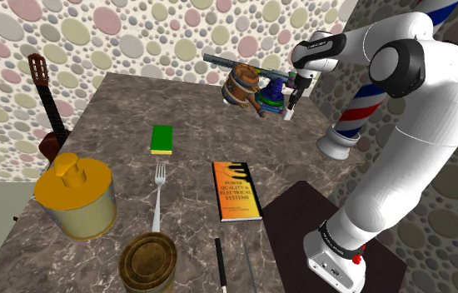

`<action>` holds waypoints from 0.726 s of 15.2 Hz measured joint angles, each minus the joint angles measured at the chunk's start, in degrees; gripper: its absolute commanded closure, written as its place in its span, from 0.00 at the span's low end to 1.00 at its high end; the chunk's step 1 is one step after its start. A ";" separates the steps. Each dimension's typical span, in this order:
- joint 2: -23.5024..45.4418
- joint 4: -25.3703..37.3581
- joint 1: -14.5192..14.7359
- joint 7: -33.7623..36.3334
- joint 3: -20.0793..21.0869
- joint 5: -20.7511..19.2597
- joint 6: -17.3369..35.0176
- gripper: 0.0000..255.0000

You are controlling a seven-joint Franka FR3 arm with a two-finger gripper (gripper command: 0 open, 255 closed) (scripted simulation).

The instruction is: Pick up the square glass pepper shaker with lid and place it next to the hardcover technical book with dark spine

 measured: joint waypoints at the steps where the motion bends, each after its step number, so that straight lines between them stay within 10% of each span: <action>1: -0.01 0.00 0.00 0.00 0.00 0.00 0.00 1.00; 11: -0.77 0.78 0.11 0.22 -0.09 -0.38 -1.48 1.00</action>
